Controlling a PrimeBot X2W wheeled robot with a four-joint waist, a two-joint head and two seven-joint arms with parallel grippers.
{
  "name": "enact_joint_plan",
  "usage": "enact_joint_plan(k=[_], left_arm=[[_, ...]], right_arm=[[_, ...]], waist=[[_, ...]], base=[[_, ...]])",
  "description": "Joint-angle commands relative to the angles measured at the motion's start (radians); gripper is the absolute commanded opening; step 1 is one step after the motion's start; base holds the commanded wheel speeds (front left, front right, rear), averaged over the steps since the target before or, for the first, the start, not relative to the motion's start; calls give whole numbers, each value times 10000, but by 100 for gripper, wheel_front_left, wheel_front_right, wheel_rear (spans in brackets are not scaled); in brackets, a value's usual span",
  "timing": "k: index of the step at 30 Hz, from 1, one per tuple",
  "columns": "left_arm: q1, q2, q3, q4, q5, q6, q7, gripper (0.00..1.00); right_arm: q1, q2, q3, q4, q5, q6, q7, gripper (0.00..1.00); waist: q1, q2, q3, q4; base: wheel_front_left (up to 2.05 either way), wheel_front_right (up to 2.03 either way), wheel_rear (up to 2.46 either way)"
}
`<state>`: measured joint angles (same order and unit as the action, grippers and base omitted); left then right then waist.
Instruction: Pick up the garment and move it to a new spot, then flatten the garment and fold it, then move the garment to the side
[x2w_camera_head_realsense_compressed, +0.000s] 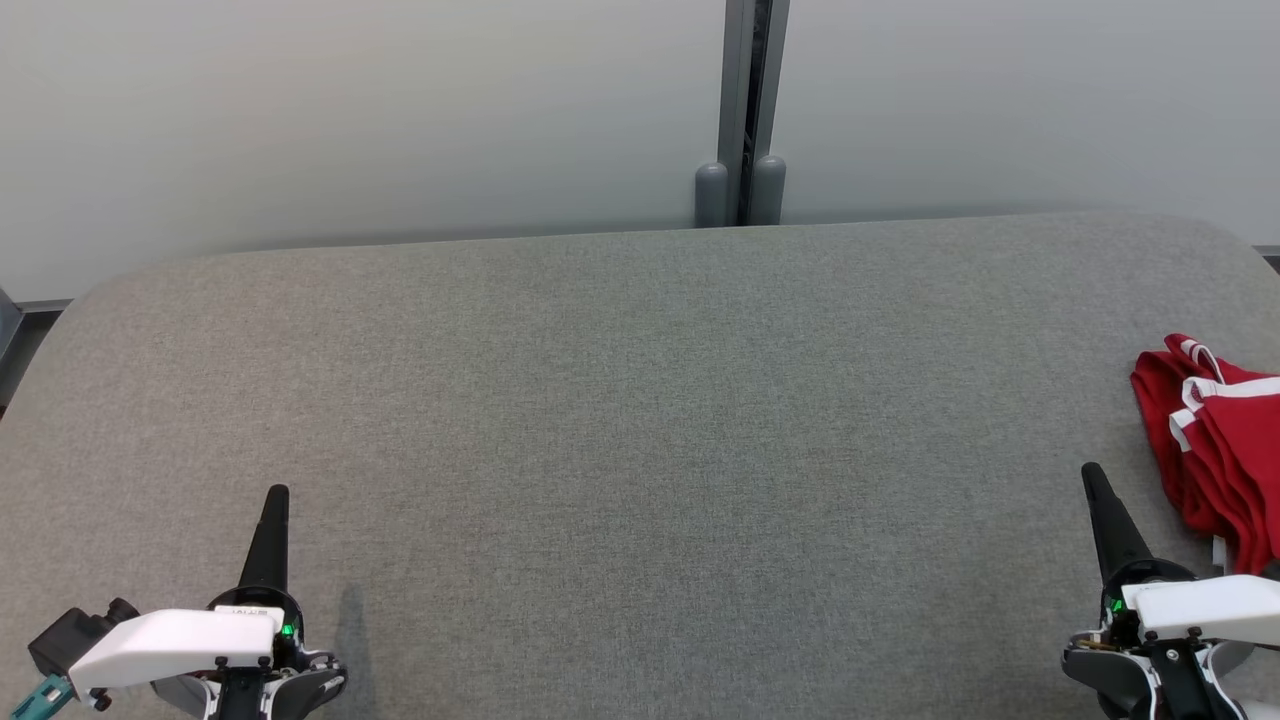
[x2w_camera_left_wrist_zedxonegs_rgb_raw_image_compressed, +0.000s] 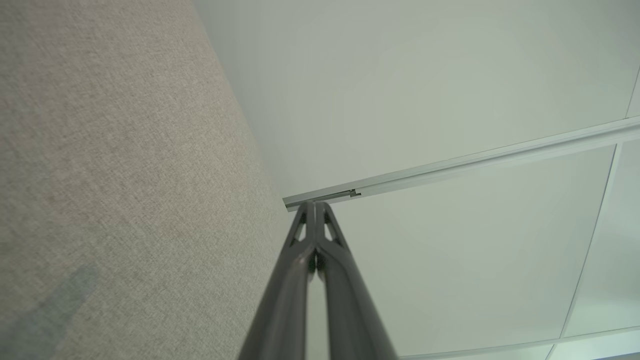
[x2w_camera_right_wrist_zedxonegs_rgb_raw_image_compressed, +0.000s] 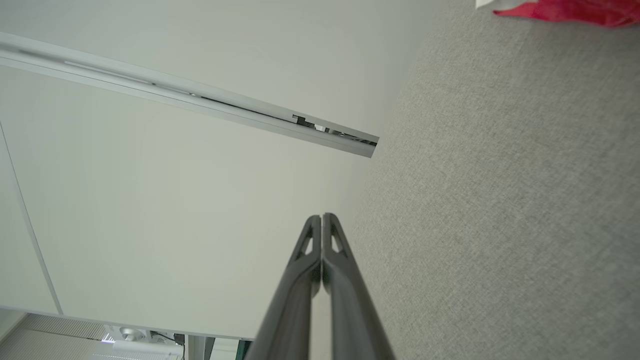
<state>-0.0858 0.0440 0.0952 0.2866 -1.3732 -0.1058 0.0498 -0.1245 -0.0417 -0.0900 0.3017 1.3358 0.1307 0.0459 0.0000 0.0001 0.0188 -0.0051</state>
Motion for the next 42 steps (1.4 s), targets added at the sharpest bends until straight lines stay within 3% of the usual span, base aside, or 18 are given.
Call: enact_joint_plan(k=[1, 35, 42], left_arm=[[-209, 65, 56, -102, -147, -71, 31, 0], [-302, 90, 212, -449, -2446, -288, 672, 0], [-295, 89, 209, -435, -2405, -276, 674, 0]], right_arm=[[31, -97, -44, -125, 200, 1, 90, 0], [210, -128, -261, -615, 2841, 0, 718, 0], [208, -128, -258, -609, 2782, 0, 719, 0]], waist=[[0, -1, -3, 1], [0, -1, -157, 51], [0, -1, -157, 51]], base=[[0, 0, 0], [0, 0, 0], [0, 0, 0]])
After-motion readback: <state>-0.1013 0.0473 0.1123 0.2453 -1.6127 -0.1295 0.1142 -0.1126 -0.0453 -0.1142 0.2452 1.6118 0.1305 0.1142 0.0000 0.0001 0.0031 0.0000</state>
